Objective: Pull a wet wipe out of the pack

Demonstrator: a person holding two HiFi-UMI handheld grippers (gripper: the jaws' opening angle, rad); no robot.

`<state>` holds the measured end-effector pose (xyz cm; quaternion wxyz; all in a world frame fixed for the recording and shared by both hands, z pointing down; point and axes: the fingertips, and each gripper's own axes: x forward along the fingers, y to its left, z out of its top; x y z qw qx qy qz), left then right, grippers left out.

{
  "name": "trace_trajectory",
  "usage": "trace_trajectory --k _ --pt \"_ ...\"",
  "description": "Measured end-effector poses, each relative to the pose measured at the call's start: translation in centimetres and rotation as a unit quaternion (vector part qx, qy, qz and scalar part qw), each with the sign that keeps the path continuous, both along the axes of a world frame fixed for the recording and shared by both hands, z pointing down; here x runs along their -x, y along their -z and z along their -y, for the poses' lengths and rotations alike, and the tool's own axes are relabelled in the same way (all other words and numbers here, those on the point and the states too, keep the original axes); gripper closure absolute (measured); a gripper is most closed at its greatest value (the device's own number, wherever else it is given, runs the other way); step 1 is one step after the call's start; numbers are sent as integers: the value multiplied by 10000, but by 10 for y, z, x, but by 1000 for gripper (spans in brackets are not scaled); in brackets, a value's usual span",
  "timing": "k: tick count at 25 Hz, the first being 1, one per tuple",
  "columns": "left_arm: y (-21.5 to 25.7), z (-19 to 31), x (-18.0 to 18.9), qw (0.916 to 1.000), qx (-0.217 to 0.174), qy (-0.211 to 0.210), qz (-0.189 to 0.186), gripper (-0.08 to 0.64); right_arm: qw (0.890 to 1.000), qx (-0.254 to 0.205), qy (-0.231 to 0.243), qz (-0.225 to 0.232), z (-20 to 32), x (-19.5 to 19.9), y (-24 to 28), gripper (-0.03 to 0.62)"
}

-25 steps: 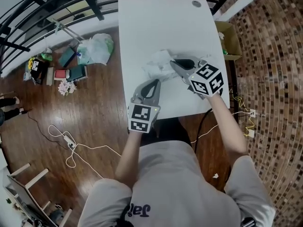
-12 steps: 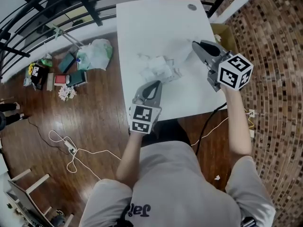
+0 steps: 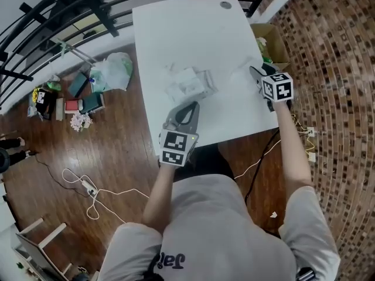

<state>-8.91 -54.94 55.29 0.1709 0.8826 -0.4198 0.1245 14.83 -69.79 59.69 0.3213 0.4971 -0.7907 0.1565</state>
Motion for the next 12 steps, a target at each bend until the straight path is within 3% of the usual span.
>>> trace_trajectory --k 1,3,7,12 --pt "0 -1 -1 10000 -1 -13 8 543 9999 152 -66 -23 -5 -6 -12 390" --pt "3 -4 -1 10000 -8 -29 2 543 9997 134 -213 4 -16 -15 -13 375" --pt "14 -10 10 9999 -152 38 16 543 9975 -438 -485 270 -50 -24 39 350" --pt "44 -26 30 9987 -456 196 -77 543 9889 -1166 -612 691 -130 -18 120 351"
